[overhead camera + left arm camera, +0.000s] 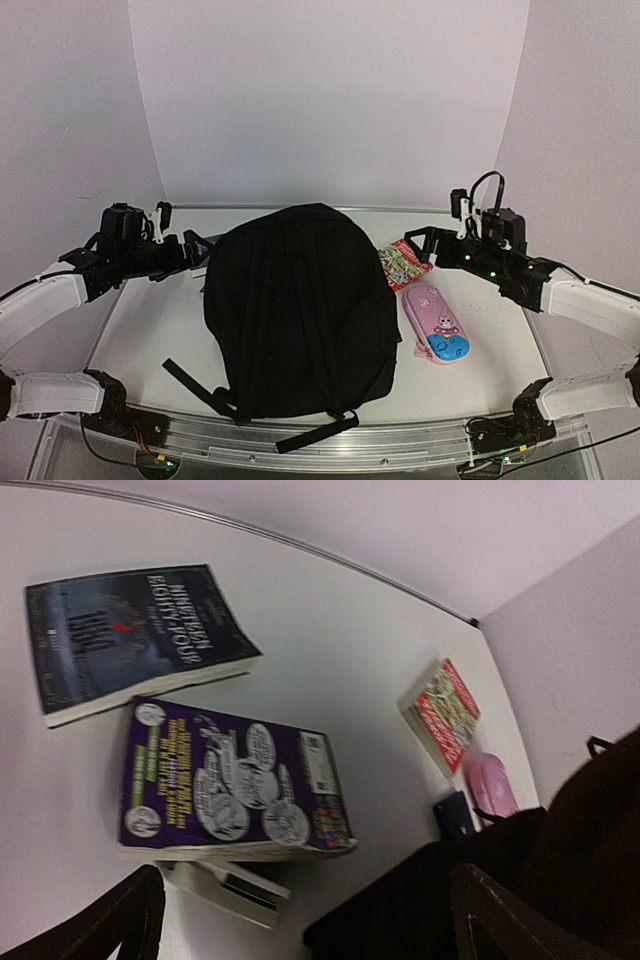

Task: Pack the student bag
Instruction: Move the student bag to the center of the board.

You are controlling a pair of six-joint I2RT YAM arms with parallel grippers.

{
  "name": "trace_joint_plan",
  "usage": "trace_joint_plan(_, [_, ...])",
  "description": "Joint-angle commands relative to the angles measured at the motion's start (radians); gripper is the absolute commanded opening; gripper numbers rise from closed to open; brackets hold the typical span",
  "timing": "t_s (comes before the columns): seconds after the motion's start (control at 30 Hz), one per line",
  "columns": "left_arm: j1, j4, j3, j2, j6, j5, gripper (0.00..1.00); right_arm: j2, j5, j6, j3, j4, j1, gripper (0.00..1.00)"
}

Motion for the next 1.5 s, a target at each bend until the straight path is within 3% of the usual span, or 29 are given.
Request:
trace_joint_plan(0.0, [-0.057, 0.135, -0.023, -0.062, -0.016, 0.185, 1.0, 0.03, -0.093, 0.014, 0.025, 0.034, 0.087, 0.98])
trace_joint_plan(0.2, [-0.092, 0.171, -0.038, -0.12, -0.005, 0.324, 1.0, 0.006, -0.189, 0.063, -0.009, 0.076, 0.128, 0.97])
trace_joint_plan(0.6, [-0.098, -0.067, 0.105, -0.204, 0.096, 0.418, 1.0, -0.216, -0.268, 0.129, -0.043, 0.025, 0.133, 0.98])
trace_joint_plan(0.8, [-0.098, -0.176, 0.18, -0.272, 0.157, 0.332, 1.0, -0.24, -0.369, 0.142, -0.036, 0.01, 0.134, 0.98])
trace_joint_plan(1.1, [-0.098, -0.2, 0.159, -0.173, 0.172, 0.493, 1.0, -0.165, -0.37, 0.112, -0.039, -0.025, 0.183, 0.95])
trace_joint_plan(1.2, [-0.099, -0.185, 0.135, -0.136, 0.173, 0.533, 1.0, -0.135, -0.339, 0.1, -0.033, -0.027, 0.213, 0.87])
trace_joint_plan(1.3, [-0.105, -0.143, 0.12, -0.112, 0.151, 0.562, 0.98, -0.091, -0.307, 0.088, -0.022, -0.028, 0.238, 0.72])
trace_joint_plan(1.37, [-0.111, -0.118, 0.118, -0.103, 0.146, 0.562, 0.87, -0.064, -0.282, 0.079, -0.005, -0.028, 0.26, 0.61])
trace_joint_plan(1.47, [-0.116, -0.098, 0.123, -0.086, 0.131, 0.567, 0.59, -0.04, -0.225, 0.068, 0.018, -0.013, 0.282, 0.43])
